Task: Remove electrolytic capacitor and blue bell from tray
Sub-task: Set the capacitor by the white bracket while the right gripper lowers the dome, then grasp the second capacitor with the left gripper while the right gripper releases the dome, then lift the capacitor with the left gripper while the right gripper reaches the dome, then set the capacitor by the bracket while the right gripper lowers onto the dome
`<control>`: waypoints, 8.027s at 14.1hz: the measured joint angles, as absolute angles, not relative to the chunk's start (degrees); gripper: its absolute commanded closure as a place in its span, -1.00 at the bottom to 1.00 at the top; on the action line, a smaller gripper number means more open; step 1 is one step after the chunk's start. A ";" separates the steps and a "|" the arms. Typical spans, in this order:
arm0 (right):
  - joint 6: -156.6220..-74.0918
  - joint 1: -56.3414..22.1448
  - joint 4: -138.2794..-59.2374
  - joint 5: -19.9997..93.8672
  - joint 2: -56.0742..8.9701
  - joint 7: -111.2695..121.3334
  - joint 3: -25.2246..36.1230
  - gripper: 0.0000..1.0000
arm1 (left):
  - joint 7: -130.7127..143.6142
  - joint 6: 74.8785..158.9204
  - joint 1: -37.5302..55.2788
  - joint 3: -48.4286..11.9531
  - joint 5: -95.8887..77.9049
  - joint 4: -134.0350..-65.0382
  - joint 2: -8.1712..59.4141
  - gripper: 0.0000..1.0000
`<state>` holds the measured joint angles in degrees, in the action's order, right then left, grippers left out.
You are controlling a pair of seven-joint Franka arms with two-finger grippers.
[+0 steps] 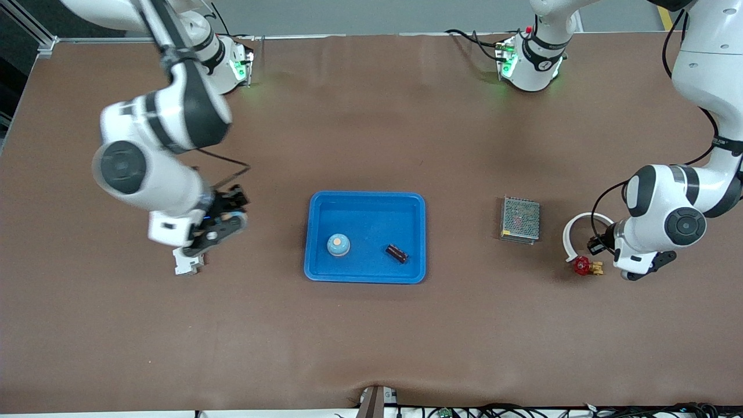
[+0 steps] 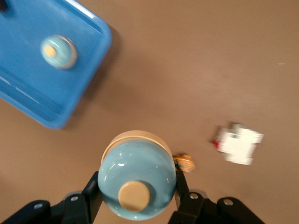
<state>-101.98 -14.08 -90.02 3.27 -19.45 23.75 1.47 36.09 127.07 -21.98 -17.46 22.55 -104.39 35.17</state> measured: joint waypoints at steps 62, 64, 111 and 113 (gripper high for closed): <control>-101.48 -2.03 -77.31 2.56 -29.79 26.74 -0.68 -1.00 | 103.27 136.64 22.64 -19.13 16.98 -76.52 54.15 1.00; -101.18 -5.06 -77.32 4.01 -28.70 16.50 -0.76 -1.00 | 103.17 133.10 22.59 -19.14 16.98 -75.51 52.91 1.00; -128.81 -33.22 -79.06 5.49 -49.10 -34.86 -0.41 -1.00 | 34.72 128.80 -22.07 -18.58 13.35 -135.31 8.91 1.00; -129.36 -33.65 -79.06 5.49 -49.53 -34.86 -0.41 -1.00 | 34.72 132.53 -23.29 -18.57 16.11 -135.72 11.36 1.00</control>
